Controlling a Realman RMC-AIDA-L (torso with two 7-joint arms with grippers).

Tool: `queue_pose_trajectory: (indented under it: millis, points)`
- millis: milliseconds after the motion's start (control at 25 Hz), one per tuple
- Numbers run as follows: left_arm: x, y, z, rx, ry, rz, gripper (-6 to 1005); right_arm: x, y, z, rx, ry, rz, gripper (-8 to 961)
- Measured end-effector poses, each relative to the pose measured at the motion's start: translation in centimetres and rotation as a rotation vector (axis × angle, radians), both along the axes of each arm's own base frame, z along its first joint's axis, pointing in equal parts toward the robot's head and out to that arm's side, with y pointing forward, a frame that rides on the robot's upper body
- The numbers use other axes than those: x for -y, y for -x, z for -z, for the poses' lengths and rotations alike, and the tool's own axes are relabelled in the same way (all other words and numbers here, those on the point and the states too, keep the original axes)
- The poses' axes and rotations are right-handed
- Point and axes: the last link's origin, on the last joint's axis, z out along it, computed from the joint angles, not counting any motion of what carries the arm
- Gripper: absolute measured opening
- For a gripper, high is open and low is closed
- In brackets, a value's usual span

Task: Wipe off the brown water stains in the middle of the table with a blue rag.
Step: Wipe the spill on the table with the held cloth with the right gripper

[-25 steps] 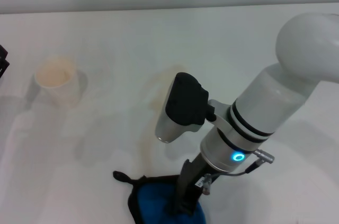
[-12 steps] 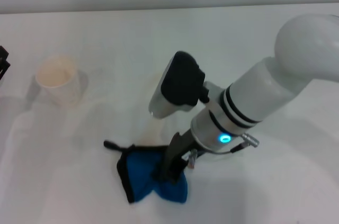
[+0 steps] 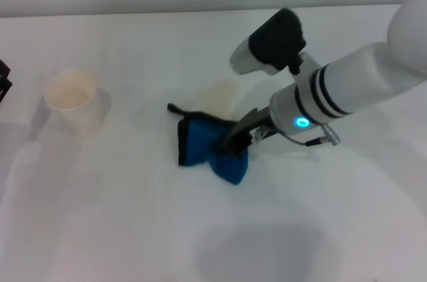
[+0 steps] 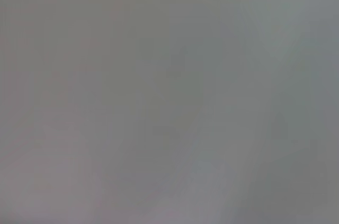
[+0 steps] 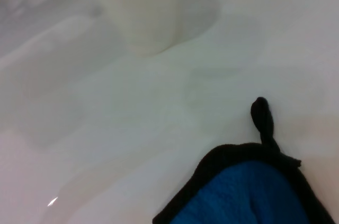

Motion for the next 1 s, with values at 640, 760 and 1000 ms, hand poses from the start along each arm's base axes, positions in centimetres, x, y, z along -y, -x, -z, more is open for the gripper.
queue_pose_trajectory:
  millis: [640,760,1000]
  points:
    - [0.2,0.1,0.0,-0.001,0.002,-0.003,887,-3.7,-0.3,-1.5,-0.081,-0.312,0.017,73]
    - [0.0,0.0,0.0,-0.001,0.002,0.001,887,-4.0,-0.6,-1.6,-0.077,-0.339,0.024,73]
    - [0.0,0.0,0.0,-0.001,0.002,0.002,887,-4.9,-1.6,-2.1,-0.074,-0.434,0.046,73]
